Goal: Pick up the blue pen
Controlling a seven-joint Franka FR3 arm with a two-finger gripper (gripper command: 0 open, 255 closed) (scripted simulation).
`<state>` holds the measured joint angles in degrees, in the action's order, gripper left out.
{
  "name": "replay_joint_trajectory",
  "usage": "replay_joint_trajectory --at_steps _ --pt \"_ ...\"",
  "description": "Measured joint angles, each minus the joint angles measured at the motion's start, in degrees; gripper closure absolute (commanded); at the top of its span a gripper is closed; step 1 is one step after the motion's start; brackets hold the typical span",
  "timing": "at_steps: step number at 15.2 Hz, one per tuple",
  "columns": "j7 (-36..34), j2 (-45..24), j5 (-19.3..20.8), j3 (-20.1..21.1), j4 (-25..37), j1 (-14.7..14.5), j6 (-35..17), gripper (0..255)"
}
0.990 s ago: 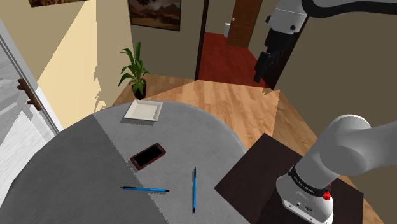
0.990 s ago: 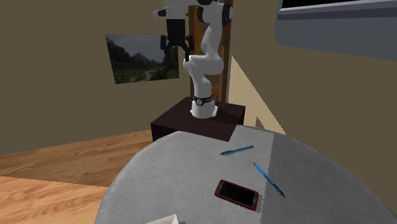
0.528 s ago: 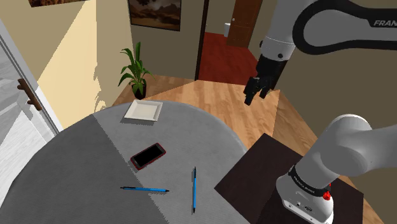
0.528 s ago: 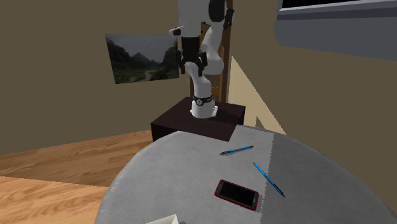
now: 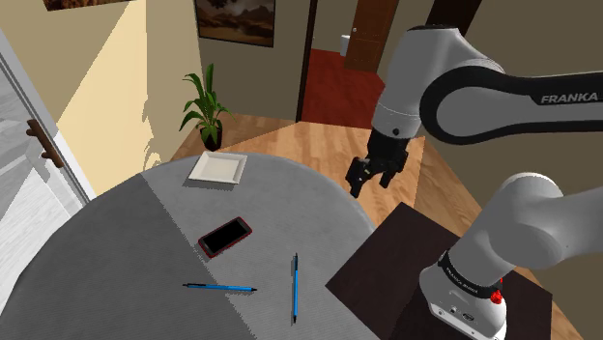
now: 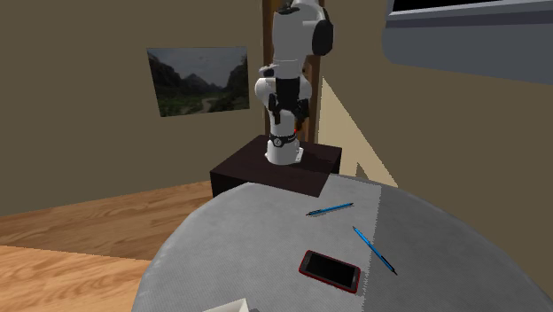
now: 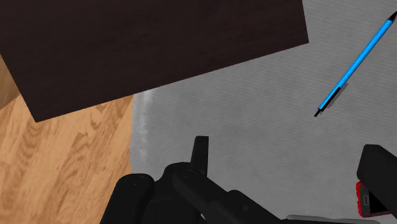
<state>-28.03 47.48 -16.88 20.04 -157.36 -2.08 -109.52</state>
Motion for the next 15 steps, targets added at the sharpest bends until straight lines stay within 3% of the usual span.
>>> replay_joint_trajectory --at_steps 4,9,13,15 --pt "-8.2 -3.9 -5.5 6.7 -2.7 -1.6 -6.7 0" --pt "-18.1 -13.2 -10.3 15.2 -2.2 -1.3 -15.9 0" --pt "-26.9 -22.4 -11.8 22.8 -0.6 0.7 -24.1 0" --pt "-32.3 -28.3 -10.5 27.1 1.1 3.0 -28.5 0"
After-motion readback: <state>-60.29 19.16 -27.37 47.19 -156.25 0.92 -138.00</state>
